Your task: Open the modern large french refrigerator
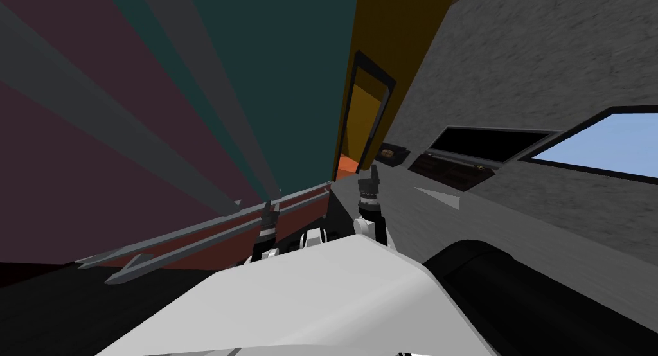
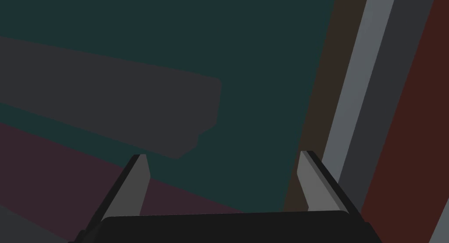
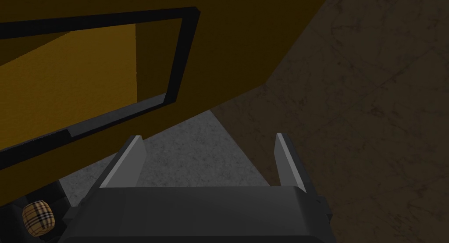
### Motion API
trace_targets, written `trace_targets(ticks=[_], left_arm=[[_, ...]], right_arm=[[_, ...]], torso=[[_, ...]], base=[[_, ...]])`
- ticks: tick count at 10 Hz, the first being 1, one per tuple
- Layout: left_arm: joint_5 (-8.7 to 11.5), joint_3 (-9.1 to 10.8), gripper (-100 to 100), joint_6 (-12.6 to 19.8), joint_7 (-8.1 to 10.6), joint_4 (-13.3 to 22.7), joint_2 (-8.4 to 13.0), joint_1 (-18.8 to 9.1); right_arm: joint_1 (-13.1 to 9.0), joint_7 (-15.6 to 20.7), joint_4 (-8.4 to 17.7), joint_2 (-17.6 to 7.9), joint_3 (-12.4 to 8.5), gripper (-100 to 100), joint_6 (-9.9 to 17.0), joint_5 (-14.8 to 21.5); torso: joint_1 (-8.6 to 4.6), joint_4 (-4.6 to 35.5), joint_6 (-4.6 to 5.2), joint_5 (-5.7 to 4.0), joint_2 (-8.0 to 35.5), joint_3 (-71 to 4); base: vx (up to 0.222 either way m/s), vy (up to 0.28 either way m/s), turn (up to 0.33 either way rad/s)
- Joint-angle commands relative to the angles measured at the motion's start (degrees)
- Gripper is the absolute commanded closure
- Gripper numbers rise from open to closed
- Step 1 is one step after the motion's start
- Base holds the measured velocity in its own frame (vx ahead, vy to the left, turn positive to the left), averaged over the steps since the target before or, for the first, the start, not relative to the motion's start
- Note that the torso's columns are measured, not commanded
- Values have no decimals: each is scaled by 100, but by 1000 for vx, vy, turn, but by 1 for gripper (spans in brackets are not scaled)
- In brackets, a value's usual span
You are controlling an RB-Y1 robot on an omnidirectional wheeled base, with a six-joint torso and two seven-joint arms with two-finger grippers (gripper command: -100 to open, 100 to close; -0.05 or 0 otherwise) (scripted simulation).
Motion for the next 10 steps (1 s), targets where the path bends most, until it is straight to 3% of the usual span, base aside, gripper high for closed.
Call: trace_targets(ticks=[1,2,3,5,6,7,10], left_arm=[[25,48,-100,214,-6,-59,13,-241],[14,30,-100,102,-12,94,3,-157],[8,15,100,-54,1,51,1,-74],[-8,-19,100,-323,7,161,-10,93],[2,0,100,-277,10,98,1,55],[39,-62,-100,-210,95,84,199,24],[155,-239,-100,64,351,-3,498,-108]], right_arm=[[0,0,0,0,0,0,0,0],[0,0,0,0,0,0,0,0],[1,0,0,0,0,0,0,0],[0,0,0,0,0,0,0,0],[1,0,0,0,0,0,0,0],[1,0,-1,0,0,0,0,0],[0,0,0,-1,-1,0,0,0]], torso=[[2,0,3,-1,-17,-10],[-1,7,9,-8,-30,-20],[-3,-12,0,3,-18,-11],[12,-57,12,33,-48,-18],[10,-55,2,30,-42,-18],[5,-34,-12,20,0,3],[21,-12,-19,20,62,42]], base=[[-20,-11,23],[-19,-4,15],[30,19,-26],[35,12,-33],[0,0,0],[-5,34,-48],[-34,94,-88]])
